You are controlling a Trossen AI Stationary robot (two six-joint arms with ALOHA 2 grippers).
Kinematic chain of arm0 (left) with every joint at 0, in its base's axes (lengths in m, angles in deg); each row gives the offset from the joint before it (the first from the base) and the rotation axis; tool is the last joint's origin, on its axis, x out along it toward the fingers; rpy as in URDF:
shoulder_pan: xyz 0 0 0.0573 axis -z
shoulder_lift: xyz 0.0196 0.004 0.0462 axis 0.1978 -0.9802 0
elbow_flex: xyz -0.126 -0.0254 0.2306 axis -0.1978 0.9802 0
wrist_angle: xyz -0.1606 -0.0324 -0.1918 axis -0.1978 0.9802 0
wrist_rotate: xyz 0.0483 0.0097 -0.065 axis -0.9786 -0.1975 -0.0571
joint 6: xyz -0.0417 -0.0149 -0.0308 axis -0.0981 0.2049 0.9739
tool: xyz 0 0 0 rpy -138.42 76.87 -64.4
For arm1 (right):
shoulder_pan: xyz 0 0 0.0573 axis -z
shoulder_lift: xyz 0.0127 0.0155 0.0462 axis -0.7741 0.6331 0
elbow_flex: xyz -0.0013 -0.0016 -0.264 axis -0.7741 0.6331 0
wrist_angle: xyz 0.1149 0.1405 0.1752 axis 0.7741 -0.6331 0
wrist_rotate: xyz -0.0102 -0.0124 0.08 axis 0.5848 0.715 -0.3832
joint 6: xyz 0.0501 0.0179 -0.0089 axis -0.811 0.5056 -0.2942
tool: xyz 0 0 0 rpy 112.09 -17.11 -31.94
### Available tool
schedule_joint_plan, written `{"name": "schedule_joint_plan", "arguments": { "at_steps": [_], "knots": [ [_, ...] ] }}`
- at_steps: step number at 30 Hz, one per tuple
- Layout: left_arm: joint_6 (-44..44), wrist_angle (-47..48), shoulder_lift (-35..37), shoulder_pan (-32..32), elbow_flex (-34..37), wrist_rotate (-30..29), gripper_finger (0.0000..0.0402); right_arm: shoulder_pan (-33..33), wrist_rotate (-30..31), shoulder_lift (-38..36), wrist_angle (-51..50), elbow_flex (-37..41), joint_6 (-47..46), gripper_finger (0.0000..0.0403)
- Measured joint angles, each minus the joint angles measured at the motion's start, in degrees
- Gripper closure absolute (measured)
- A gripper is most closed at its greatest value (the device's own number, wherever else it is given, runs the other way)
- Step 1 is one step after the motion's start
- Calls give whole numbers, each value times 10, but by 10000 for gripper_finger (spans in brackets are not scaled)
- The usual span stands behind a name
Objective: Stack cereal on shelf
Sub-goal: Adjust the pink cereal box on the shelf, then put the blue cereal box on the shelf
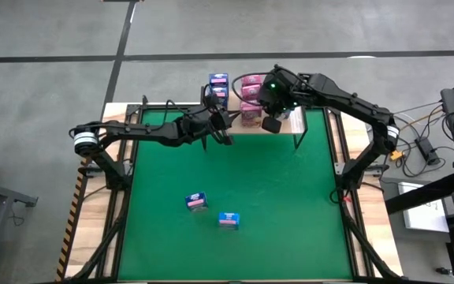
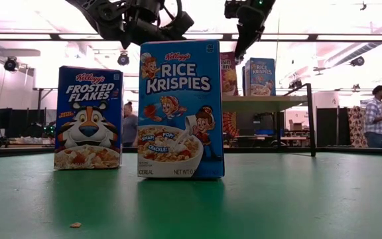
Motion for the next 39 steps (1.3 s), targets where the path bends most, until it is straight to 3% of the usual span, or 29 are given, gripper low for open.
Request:
{"name": "schedule_joint_plan", "arguments": {
  "at_steps": [25,39],
  "knots": [
    [8,3,4,1,0,3,401,-8,1,-13,-33,-21,-17,390],
    [-16,85,55,24,0,3,401,-59,-6,-30,-8,16,-14,390]
  ]
}}
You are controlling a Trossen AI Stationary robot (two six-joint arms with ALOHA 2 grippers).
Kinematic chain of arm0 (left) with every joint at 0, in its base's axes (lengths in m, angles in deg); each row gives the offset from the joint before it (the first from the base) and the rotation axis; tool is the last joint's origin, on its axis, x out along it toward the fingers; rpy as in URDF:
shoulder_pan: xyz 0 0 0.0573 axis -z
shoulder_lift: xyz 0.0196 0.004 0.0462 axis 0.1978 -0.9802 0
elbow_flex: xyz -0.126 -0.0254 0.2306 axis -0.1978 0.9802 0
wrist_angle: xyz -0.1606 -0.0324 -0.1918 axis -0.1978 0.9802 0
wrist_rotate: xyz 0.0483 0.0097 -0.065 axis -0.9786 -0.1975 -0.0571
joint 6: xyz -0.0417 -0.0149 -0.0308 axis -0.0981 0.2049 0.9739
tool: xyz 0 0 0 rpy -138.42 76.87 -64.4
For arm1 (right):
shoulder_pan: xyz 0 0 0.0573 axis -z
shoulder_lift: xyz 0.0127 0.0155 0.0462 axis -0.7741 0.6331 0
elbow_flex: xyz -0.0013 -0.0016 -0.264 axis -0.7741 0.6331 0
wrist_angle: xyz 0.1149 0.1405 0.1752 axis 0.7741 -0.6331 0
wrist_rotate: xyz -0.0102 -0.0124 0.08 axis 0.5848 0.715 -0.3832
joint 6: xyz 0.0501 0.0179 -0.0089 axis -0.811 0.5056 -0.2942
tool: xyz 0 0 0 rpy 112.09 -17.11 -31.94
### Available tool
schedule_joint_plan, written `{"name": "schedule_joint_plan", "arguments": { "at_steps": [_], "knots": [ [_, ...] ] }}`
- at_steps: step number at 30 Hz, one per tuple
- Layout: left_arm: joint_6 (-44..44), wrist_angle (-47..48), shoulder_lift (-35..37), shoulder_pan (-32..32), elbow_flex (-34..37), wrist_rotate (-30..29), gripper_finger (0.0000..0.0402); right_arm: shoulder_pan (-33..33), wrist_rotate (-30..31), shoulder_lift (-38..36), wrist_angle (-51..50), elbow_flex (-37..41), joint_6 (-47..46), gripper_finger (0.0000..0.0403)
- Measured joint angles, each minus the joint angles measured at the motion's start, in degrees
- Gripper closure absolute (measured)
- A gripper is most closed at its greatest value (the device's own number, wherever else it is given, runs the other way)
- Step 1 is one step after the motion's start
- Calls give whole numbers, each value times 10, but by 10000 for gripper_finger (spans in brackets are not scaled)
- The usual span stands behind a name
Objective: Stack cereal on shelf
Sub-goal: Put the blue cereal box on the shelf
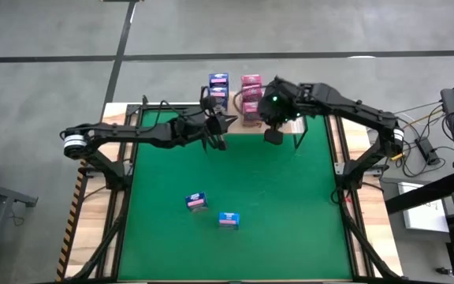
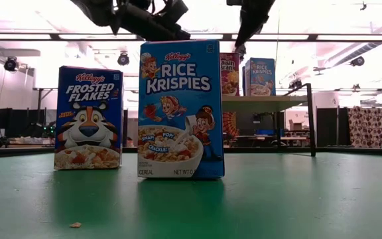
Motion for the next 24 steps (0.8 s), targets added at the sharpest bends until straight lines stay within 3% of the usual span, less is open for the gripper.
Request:
{"name": "schedule_joint_plan", "arguments": {
  "at_steps": [10,17,24],
  "knots": [
    [-1,57,35,5,0,0,401,-37,6,0,87,108,30,390],
    [31,208,76,34,0,1,401,-75,6,-16,152,156,41,390],
    [101,320,109,84,0,1,401,-125,5,-77,274,265,57,390]
  ]
}}
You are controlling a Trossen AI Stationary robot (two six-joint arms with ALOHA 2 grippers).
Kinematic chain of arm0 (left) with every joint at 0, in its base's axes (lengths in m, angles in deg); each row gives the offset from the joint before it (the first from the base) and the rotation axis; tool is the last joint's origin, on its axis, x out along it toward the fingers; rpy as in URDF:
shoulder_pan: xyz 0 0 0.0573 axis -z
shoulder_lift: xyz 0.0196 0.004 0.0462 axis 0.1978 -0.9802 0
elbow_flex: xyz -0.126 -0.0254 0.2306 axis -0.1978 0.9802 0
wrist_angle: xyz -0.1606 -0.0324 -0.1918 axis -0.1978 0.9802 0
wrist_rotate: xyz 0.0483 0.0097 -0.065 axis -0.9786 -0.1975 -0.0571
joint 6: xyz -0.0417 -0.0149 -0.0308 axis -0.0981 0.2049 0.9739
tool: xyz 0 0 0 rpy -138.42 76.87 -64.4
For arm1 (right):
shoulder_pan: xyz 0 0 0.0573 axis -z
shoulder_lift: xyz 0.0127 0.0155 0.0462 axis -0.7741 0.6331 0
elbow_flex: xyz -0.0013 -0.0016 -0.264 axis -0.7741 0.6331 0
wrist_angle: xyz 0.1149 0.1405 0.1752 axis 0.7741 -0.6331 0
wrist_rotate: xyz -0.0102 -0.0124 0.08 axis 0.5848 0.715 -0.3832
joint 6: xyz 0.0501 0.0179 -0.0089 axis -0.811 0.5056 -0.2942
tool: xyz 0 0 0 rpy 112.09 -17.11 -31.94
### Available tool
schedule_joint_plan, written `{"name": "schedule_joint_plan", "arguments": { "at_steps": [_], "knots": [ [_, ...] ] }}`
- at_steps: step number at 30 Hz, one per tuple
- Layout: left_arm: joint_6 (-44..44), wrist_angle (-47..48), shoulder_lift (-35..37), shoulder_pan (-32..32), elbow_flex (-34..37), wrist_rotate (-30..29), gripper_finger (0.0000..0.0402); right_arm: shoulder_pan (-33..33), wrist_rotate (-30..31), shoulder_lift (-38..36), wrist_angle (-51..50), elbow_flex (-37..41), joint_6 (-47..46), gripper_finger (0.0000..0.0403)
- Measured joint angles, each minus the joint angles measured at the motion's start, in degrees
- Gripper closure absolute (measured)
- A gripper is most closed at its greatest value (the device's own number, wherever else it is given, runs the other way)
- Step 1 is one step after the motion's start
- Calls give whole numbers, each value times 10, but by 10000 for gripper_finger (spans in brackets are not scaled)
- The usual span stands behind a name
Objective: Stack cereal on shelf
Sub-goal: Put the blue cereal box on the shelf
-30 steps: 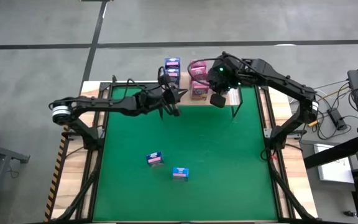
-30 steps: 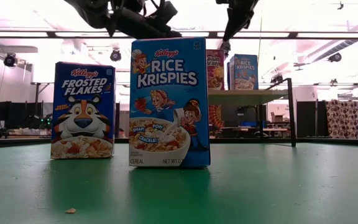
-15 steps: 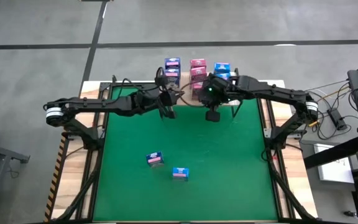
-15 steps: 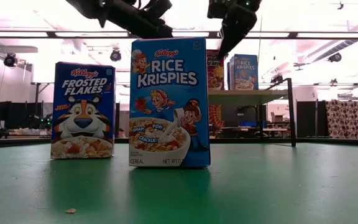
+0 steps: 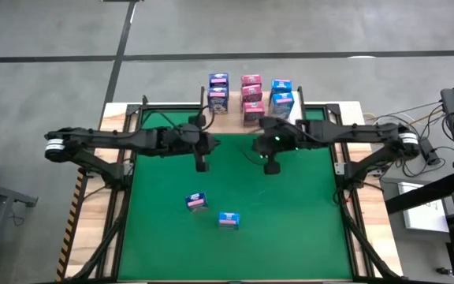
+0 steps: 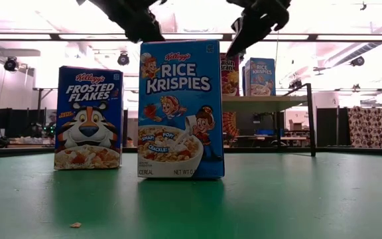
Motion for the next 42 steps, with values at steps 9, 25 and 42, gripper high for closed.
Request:
{"name": "schedule_joint_plan", "arguments": {
  "at_steps": [9,25,42],
  "knots": [
    [45,0,16,57,0,0,396,-53,-1,-119,195,172,7,390],
    [349,164,16,130,-65,88,204,-119,-2,-253,341,328,9,390],
    [543,490,-146,243,-203,93,106,-121,-6,-256,333,332,12,390]
  ]
}}
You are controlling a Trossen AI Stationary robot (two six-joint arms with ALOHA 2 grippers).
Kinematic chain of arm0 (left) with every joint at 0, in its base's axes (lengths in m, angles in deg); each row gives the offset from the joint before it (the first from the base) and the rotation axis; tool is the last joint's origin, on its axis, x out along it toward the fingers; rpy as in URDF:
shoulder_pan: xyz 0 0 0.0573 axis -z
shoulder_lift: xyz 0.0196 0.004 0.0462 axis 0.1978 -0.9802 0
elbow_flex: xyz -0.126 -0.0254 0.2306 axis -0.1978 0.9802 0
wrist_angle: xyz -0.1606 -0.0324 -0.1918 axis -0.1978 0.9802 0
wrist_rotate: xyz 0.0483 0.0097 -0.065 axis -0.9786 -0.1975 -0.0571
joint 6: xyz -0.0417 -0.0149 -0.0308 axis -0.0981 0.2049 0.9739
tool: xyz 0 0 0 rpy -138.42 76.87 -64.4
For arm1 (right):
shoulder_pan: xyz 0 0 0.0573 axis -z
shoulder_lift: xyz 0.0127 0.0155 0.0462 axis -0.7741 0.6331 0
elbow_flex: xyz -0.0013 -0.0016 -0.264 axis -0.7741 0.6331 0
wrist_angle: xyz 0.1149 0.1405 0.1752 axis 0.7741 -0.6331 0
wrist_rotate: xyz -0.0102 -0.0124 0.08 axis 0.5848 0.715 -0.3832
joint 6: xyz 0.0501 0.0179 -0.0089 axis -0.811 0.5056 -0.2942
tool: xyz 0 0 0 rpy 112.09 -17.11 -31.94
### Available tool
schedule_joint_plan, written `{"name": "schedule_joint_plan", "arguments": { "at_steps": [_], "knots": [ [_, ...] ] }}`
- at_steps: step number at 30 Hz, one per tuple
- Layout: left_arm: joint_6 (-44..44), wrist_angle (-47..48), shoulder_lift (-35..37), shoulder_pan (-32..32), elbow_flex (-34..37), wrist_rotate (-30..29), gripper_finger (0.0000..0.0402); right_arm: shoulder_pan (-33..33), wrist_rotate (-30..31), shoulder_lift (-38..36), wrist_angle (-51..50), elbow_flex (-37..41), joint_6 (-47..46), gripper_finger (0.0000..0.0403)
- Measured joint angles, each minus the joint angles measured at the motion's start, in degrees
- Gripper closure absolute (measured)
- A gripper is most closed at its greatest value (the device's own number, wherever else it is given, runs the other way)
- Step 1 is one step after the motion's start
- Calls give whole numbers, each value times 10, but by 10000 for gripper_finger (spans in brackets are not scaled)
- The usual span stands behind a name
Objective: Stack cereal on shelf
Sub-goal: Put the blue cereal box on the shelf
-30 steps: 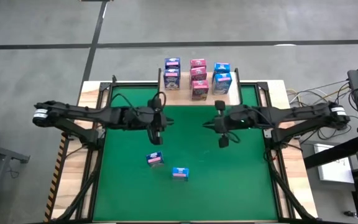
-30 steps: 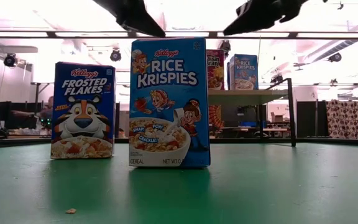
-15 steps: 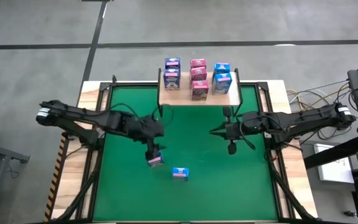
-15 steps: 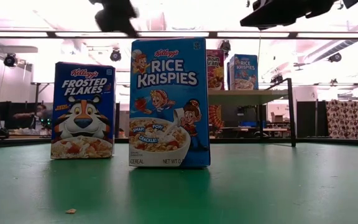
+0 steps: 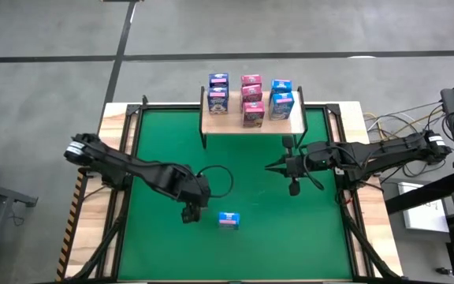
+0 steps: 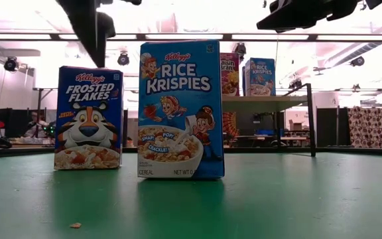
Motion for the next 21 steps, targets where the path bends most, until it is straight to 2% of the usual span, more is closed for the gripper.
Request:
{"name": "schedule_joint_plan", "arguments": {
  "at_steps": [14,21],
  "knots": [
    [-1,-38,-17,-4,49,0,117,0,0,0,0,0,1,390],
    [-2,-56,-17,-4,70,28,153,0,0,0,0,0,1,390]
  ]
}}
